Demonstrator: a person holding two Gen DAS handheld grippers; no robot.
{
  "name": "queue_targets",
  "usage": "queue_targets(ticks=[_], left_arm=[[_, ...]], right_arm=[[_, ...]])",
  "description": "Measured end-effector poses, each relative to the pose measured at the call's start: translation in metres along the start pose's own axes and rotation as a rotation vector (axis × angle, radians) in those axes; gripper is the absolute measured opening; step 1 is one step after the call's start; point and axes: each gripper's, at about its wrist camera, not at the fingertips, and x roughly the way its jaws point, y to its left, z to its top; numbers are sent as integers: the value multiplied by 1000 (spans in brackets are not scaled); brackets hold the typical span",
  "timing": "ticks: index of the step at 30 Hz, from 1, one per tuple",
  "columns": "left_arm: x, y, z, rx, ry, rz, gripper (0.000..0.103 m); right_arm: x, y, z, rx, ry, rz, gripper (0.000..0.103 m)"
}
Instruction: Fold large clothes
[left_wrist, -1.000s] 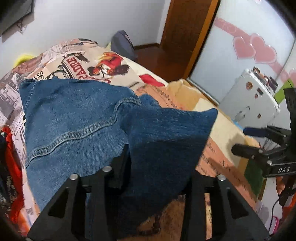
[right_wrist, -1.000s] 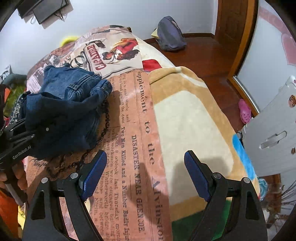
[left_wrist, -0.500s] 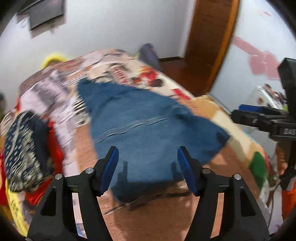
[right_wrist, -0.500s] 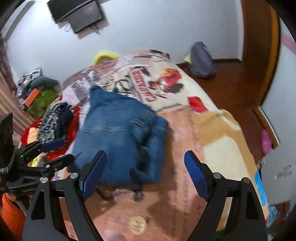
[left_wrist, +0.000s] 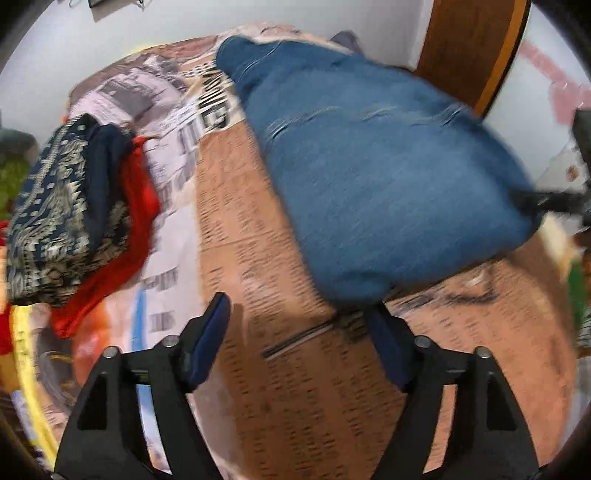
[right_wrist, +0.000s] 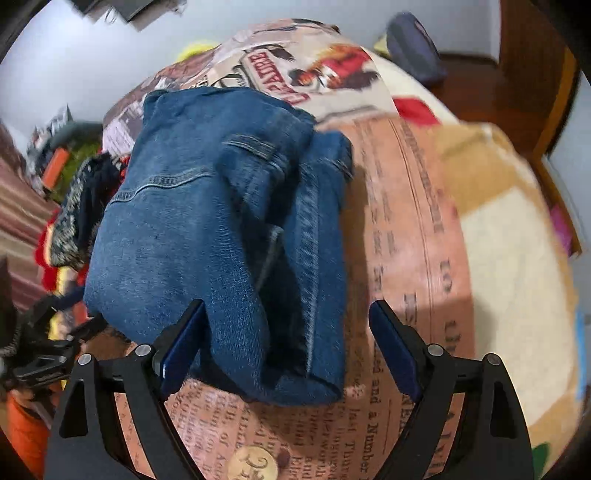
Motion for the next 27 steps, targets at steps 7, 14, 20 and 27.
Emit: queue_targets(ticks=[7, 14, 20, 27], left_arm=[[-32, 15, -3, -3, -77, 20, 72], [-69, 28, 25, -9, -172, 50, 72], [-65, 36, 59, -53, -196, 15, 77], [-10, 44, 85, -158, -88, -199, 77]], right_arm=[[-33, 17, -6, -127, -62, -155, 85], [-63, 31, 3, -182, -131, -124, 86], [-59, 45, 27, -171, -183, -66, 87], [-11, 29, 50, -110, -84, 24, 87]])
